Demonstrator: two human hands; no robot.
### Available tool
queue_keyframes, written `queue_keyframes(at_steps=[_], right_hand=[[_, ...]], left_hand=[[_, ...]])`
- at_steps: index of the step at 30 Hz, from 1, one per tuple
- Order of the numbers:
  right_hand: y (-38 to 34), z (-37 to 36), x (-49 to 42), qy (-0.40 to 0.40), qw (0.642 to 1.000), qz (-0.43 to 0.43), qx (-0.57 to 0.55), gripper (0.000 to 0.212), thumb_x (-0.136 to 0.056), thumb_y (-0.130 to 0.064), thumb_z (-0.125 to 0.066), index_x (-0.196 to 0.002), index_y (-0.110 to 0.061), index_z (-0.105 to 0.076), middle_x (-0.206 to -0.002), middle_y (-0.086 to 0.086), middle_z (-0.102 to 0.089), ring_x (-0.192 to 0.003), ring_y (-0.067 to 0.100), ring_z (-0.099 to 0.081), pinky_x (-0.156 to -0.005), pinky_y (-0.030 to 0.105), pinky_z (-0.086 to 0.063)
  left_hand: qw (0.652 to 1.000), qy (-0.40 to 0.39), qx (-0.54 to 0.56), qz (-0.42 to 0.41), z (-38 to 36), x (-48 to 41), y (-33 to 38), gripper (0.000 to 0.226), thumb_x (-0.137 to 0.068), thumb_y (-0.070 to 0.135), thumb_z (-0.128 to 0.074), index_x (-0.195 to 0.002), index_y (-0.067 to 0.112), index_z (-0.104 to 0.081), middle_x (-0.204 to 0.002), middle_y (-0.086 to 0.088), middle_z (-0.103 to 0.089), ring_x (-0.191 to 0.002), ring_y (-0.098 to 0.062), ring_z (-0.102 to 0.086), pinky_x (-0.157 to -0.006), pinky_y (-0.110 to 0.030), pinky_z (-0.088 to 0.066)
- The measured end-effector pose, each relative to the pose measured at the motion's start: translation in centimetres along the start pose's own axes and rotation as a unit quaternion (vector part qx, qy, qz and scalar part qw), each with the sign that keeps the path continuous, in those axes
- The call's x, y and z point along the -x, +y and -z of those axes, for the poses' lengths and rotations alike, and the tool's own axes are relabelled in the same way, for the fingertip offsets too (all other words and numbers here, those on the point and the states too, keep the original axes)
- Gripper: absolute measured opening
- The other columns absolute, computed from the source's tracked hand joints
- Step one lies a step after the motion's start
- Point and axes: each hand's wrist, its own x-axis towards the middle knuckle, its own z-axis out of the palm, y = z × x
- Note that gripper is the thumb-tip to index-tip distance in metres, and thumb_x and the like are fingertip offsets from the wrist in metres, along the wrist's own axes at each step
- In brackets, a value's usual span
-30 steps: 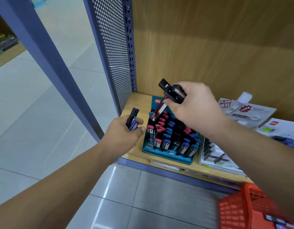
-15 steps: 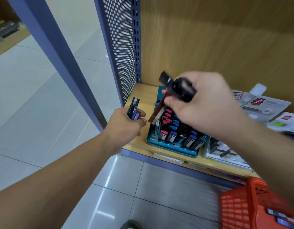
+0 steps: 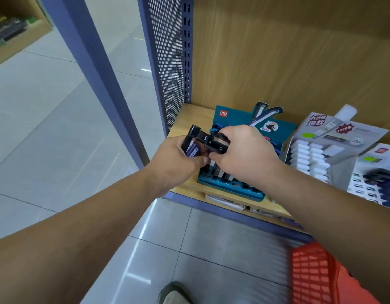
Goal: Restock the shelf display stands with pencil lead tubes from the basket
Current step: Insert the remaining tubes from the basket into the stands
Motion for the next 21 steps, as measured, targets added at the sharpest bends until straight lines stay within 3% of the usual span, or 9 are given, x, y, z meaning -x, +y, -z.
queue_keyframes(at_steps=[5,10,17,21], right_hand=[[0.2,-0.1,-0.1,0.008,0.999,0.024,0.021,0.016,-0.087,-0.031,-0.072,-0.079,-0.025,-0.059,-0.079,-0.006,-0.062,-0.078,0.022,-0.063,-0.066,0.038,-0.056],[0.7,-0.1,0.6,-0.001,0.999,0.040,0.036,0.013,-0.085,-0.033,-0.074,-0.083,-0.025,-0.063,-0.075,-0.009,-0.062,-0.077,0.022,-0.062,-0.061,0.034,-0.052],[-0.9,-0.5,-0.2,-0.017,0.994,-0.005,0.103,0.017,-0.085,-0.033,-0.071,-0.080,-0.025,-0.058,-0.085,-0.007,-0.056,-0.080,0.020,-0.059,-0.053,0.027,-0.035],[-1.0,0.5,-0.7,-0.047,0.995,-0.077,0.035,0.023,-0.082,-0.036,-0.076,-0.078,-0.026,-0.057,-0.080,-0.006,-0.062,-0.076,0.016,-0.061,-0.057,0.029,-0.047]], left_hand=[[0.999,0.026,0.001,0.038,0.6,-0.4,-0.7,0.016,-0.085,0.009,-0.082,-0.094,0.018,-0.072,-0.068,0.011,-0.066,-0.047,0.001,-0.053,-0.045,-0.010,-0.040],[0.998,0.010,0.002,0.065,1.0,-0.2,-0.9,0.021,-0.087,0.011,-0.081,-0.105,0.015,-0.071,-0.098,-0.015,-0.076,-0.042,-0.001,-0.049,-0.043,-0.019,-0.042],[0.998,0.005,-0.020,0.058,1.0,0.2,0.0,0.015,-0.091,0.014,-0.078,-0.103,0.014,-0.069,-0.078,-0.009,-0.077,-0.039,-0.002,-0.049,-0.038,-0.019,-0.038],[0.998,-0.010,-0.034,0.060,1.2,0.8,1.0,0.014,-0.090,0.017,-0.079,-0.098,0.010,-0.070,-0.071,-0.009,-0.072,-0.046,-0.005,-0.057,-0.046,-0.024,-0.045]])
